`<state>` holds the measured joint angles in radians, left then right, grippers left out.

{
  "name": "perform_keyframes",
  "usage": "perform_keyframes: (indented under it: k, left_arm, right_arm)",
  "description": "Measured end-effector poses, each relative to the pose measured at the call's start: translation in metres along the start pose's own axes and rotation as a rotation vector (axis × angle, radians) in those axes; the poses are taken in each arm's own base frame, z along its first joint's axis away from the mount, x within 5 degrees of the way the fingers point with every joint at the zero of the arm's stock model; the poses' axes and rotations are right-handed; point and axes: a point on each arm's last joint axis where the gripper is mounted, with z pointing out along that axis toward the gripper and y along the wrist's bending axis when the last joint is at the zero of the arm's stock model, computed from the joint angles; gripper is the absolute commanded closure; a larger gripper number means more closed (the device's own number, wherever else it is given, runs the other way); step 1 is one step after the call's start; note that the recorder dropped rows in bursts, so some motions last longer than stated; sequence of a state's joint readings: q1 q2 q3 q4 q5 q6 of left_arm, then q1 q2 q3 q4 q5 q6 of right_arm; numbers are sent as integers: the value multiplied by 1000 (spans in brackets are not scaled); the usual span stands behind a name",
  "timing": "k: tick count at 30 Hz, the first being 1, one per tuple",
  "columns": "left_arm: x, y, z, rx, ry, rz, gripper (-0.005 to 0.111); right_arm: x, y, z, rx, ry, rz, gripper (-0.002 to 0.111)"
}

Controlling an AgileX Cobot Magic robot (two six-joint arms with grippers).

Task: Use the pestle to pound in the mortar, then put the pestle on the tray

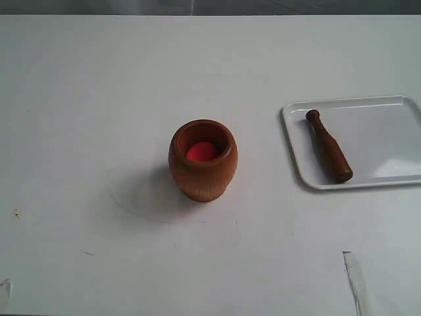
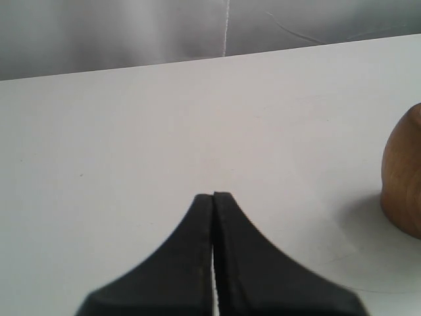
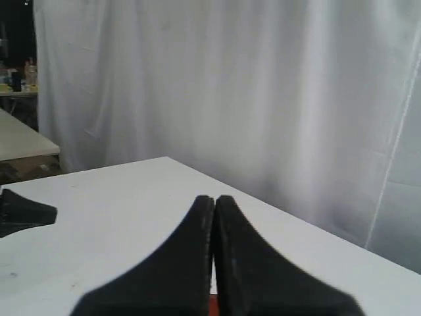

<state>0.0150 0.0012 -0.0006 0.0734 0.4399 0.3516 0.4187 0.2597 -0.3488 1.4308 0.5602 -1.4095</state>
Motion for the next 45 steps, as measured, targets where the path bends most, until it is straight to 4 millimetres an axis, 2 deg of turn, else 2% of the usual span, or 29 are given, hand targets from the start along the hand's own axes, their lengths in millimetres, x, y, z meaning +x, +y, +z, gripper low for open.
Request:
perform_keyframes:
  k: [9,21,26,30,34,39,45]
  left_arm:
    - [0,0,0,0,0,0,107]
    - [0,0,0,0,0,0,107]
    - [0,0,0,0,0,0,107]
    - [0,0,0,0,0,0,107]
    - [0,0,0,0,0,0,107]
    - [0,0,0,0,0,0,107]
    - [0,0,0,0,0,0,107]
  right_arm:
    - [7,22,-14,-157,-26,-9,108]
    - [9,21,-14,-147,-25,2,108]
    - [7,6,-19,84,-94,-15,108]
    - [15,-11,-28,349,-153,-1,108]
    - [31,-24,-34,540,-181,52,108]
    - [47,-34,-37,669,-164,99,108]
    - [51,-38,-40,728,-164,107,108]
